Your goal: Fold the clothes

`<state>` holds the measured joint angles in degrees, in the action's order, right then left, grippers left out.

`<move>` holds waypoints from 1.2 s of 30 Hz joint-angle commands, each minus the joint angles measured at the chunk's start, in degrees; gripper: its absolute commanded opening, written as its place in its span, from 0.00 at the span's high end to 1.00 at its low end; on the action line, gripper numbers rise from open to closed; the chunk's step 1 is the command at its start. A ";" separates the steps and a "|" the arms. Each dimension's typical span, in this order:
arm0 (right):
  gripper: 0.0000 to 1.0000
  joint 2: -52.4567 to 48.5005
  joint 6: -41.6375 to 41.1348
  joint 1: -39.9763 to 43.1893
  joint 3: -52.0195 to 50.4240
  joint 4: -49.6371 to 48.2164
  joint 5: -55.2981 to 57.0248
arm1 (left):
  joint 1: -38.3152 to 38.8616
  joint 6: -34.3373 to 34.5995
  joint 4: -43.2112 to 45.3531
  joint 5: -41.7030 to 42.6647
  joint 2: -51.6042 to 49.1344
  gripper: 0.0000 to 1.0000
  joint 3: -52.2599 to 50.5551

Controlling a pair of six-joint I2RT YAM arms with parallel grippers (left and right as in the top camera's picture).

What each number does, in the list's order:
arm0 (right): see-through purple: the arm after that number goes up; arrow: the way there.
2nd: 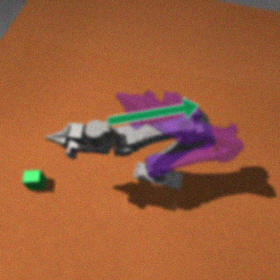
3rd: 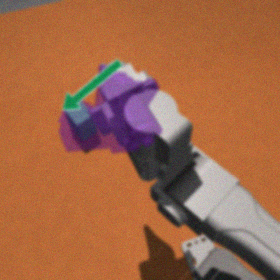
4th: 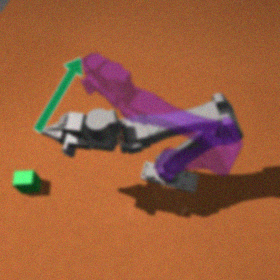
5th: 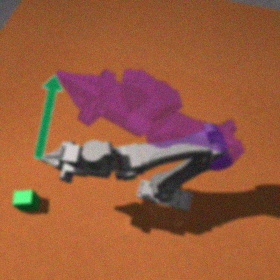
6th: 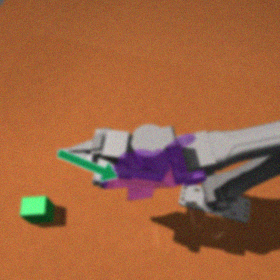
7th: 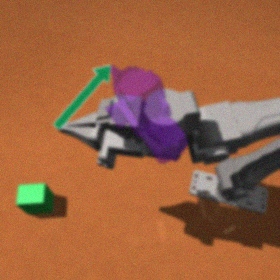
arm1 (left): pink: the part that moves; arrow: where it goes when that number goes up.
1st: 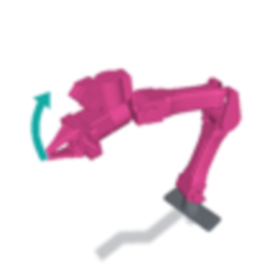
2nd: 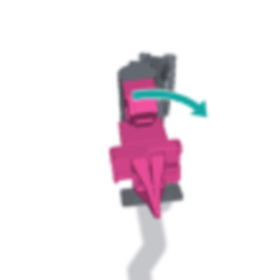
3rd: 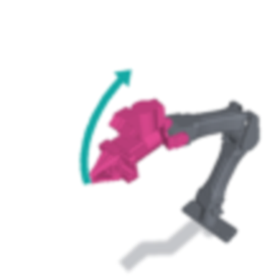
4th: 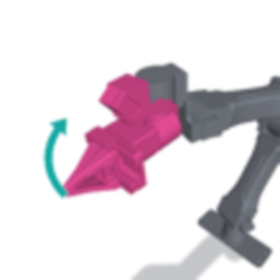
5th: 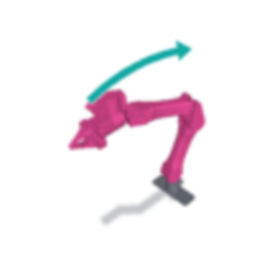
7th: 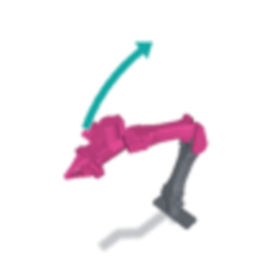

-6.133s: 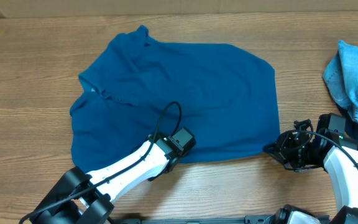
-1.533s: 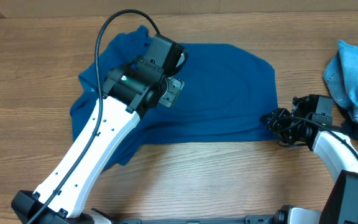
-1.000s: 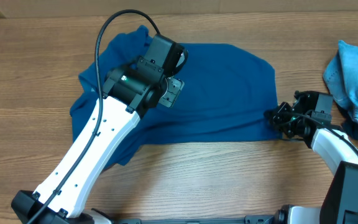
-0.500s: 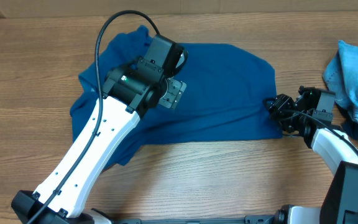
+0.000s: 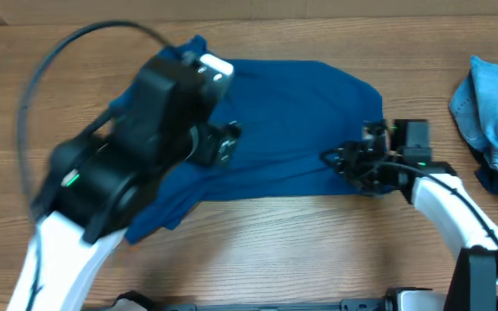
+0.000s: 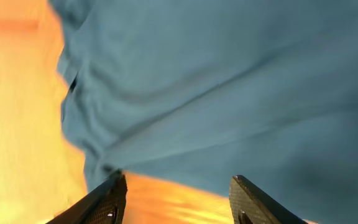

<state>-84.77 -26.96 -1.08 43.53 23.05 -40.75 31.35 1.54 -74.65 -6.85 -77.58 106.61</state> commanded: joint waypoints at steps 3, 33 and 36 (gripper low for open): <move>0.44 1.86 -1.29 -1.27 2.67 -0.96 3.54 | -0.22 9.55 -11.58 -0.48 -2.05 0.21 -3.41; 0.38 5.53 6.25 7.58 19.56 16.74 12.33 | 6.58 14.19 7.34 -20.81 -28.06 0.38 -39.76; 0.38 5.53 6.23 7.58 19.56 16.98 12.70 | 6.56 14.64 8.85 -21.70 -28.81 0.40 -39.76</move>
<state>-79.77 -21.15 6.35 61.93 39.97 -29.08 38.02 13.43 -67.02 -24.21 -105.30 67.16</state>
